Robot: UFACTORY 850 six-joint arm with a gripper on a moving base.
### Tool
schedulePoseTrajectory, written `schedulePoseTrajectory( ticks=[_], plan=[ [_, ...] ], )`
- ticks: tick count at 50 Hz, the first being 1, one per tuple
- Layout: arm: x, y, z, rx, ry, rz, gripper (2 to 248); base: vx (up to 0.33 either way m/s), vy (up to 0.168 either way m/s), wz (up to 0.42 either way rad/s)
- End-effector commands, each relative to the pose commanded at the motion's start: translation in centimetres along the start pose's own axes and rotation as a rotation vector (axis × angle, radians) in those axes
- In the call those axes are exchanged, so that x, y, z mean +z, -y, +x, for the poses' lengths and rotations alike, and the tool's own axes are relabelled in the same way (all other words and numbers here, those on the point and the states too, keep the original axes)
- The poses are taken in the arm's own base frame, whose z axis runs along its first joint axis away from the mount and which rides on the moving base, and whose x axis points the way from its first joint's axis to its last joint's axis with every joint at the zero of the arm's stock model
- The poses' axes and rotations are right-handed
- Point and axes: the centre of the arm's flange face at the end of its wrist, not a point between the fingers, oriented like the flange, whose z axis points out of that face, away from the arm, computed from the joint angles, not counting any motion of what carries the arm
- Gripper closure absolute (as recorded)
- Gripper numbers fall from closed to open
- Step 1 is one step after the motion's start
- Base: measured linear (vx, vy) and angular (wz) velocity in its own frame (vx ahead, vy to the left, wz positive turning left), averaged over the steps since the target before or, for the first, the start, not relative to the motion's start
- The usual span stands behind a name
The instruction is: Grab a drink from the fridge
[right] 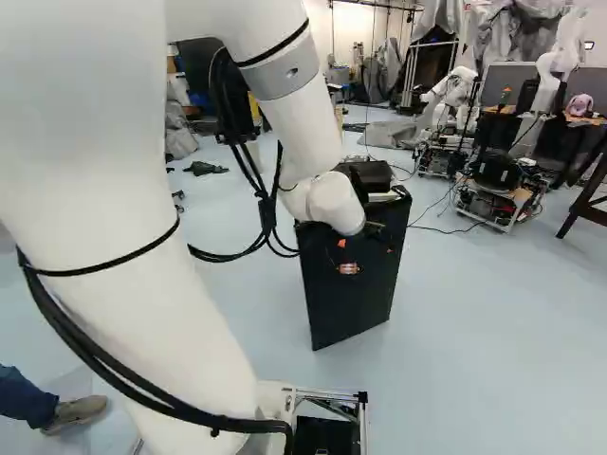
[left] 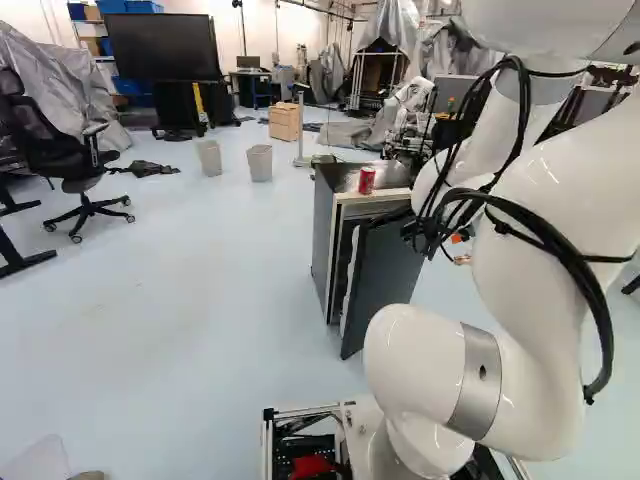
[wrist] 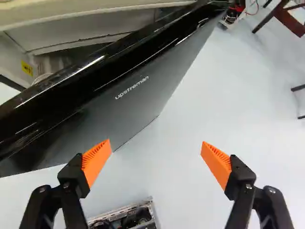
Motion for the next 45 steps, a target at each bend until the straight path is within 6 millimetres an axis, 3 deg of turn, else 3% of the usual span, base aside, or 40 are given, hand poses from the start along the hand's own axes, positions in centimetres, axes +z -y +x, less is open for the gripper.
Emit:
schedulePoseTrajectory(
  ticks=[32,45],
  plan=[
    [3.8,1.1,-0.1,-0.313,-0.067,0.129,3,0.000,0.000,0.000],
    [4.2,1.6,0.1,-0.415,-0.112,0.178,3,0.000,0.000,0.000]
  ],
)
